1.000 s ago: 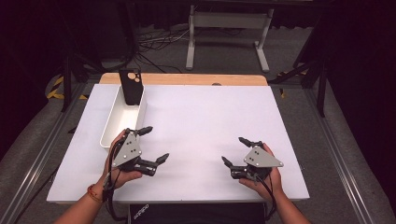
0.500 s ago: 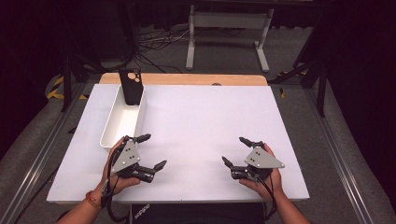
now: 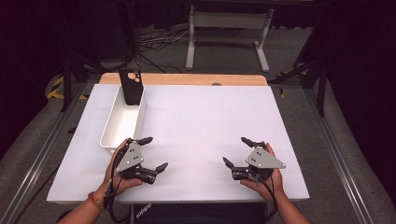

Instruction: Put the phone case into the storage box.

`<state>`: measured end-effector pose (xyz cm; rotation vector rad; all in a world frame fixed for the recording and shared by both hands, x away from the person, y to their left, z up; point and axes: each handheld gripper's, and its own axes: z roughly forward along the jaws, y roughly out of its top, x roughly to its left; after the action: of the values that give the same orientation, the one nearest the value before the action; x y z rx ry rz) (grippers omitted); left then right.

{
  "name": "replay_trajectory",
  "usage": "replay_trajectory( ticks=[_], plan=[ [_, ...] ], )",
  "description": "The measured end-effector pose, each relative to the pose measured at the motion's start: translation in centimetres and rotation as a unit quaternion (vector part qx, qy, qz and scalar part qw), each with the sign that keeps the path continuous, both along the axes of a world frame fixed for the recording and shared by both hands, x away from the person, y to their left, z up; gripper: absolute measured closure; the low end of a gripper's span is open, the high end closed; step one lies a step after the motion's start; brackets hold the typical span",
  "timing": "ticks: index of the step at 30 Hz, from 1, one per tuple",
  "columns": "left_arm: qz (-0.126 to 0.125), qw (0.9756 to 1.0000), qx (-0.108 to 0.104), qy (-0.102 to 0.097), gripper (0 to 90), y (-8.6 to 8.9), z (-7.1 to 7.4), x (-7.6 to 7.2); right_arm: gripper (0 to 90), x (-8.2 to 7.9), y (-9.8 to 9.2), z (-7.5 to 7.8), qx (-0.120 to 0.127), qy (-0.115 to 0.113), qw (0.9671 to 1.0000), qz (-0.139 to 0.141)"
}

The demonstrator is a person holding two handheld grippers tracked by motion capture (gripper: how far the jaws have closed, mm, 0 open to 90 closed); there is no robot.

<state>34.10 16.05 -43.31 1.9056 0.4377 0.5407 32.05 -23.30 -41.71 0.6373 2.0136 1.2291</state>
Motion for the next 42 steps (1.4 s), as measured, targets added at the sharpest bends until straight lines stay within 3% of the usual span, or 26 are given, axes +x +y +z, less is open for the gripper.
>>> replay_trajectory(
  ticks=[13,24,27,42],
  plan=[
    [-0.002,0.9999,0.011,0.003,2.7,-0.24,0.03,-0.10,11.3,-0.06,-0.01,-0.03,0.001,-0.002,1.0000,0.003],
    [-0.007,0.9999,0.011,-0.008,2.8,-0.19,0.22,-0.48,11.3,-0.42,0.52,0.07,-0.007,-0.009,0.9999,0.009],
    [-0.007,1.0000,0.005,-0.003,3.0,-0.22,0.18,-0.41,11.3,-0.38,0.54,-0.06,-0.009,-0.007,0.9999,0.009],
    [-0.007,0.9998,0.017,0.002,3.1,-0.74,-0.14,-0.33,11.5,-0.54,0.41,-0.23,-0.014,-0.003,0.9999,0.004]
  ],
)
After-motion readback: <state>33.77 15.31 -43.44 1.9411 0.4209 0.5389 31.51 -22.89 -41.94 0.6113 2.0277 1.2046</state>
